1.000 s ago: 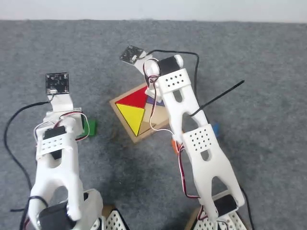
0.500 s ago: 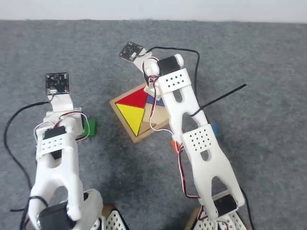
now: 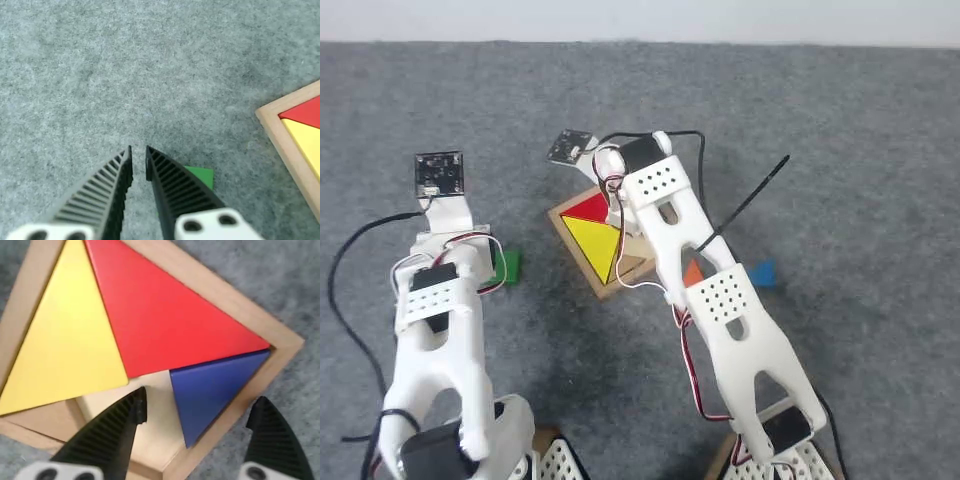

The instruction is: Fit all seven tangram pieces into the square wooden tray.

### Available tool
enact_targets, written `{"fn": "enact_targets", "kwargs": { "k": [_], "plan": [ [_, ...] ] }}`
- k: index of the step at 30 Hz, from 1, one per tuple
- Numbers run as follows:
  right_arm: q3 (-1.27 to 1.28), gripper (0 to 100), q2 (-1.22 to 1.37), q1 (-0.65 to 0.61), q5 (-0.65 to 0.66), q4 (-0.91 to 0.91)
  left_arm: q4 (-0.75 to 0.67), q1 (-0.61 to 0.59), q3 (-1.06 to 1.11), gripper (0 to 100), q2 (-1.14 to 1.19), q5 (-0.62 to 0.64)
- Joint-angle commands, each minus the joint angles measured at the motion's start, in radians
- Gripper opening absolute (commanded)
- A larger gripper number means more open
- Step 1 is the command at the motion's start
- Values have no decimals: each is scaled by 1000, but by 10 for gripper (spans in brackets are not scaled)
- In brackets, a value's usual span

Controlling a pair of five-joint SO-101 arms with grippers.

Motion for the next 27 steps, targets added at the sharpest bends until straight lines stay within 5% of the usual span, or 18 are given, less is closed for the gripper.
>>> {"fn": "enact_targets", "kwargs": {
  "k": [1, 10, 27],
  "plan": [
    [-6, 305, -25, 2, 12, 24, -25, 6, -10, 48, -14, -15],
    [-12, 53, -25, 82, 12, -84, -25, 6, -10, 48, -14, -15],
    [-175, 40, -25, 68, -58, -82, -25, 6, -10, 48, -12, -15]
  ]
}}
